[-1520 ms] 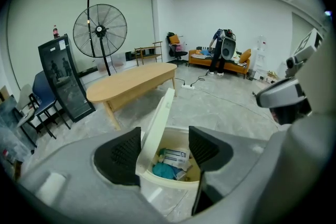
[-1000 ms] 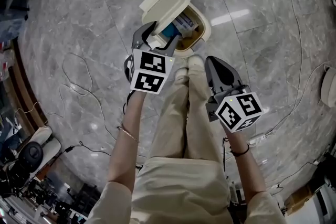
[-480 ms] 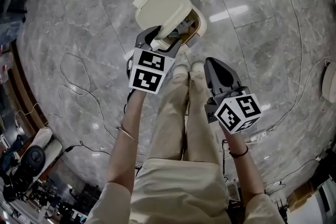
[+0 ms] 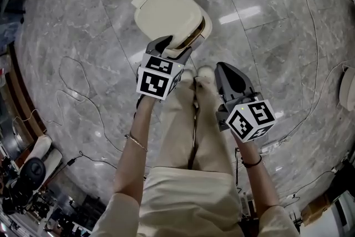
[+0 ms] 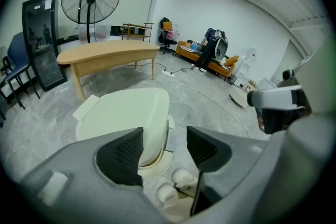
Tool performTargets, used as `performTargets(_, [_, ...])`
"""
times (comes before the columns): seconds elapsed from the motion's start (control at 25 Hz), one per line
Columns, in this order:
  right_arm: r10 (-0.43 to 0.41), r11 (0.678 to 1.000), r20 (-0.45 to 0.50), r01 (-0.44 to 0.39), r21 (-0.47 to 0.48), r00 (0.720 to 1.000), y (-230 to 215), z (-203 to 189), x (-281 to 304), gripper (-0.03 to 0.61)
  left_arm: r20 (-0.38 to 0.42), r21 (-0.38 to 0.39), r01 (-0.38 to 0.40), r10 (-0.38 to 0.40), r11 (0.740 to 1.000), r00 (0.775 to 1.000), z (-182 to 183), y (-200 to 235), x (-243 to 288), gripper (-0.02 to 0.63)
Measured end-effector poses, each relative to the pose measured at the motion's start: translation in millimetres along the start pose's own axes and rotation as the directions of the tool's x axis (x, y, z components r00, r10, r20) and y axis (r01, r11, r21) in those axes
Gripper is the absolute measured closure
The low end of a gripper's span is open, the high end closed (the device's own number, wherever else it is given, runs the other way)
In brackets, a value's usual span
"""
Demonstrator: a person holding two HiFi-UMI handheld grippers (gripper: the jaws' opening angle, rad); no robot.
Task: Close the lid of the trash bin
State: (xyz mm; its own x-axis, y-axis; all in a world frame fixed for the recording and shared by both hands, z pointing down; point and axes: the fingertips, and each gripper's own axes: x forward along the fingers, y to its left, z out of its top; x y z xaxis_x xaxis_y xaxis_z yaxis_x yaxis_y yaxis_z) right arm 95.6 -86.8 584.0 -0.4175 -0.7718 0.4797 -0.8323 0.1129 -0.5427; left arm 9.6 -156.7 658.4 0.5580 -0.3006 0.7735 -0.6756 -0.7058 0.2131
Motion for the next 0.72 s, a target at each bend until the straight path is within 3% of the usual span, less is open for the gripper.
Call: performTargets(0.72, [0.04, 0.999, -0.057, -0.04, -0.008, 0.998, -28.1, -18.4, 23.8, 0.574, -0.036, -0.114, -0.007, 0.003, 0.993, 0.999, -29.5, 4.3, 39.3, 0.444])
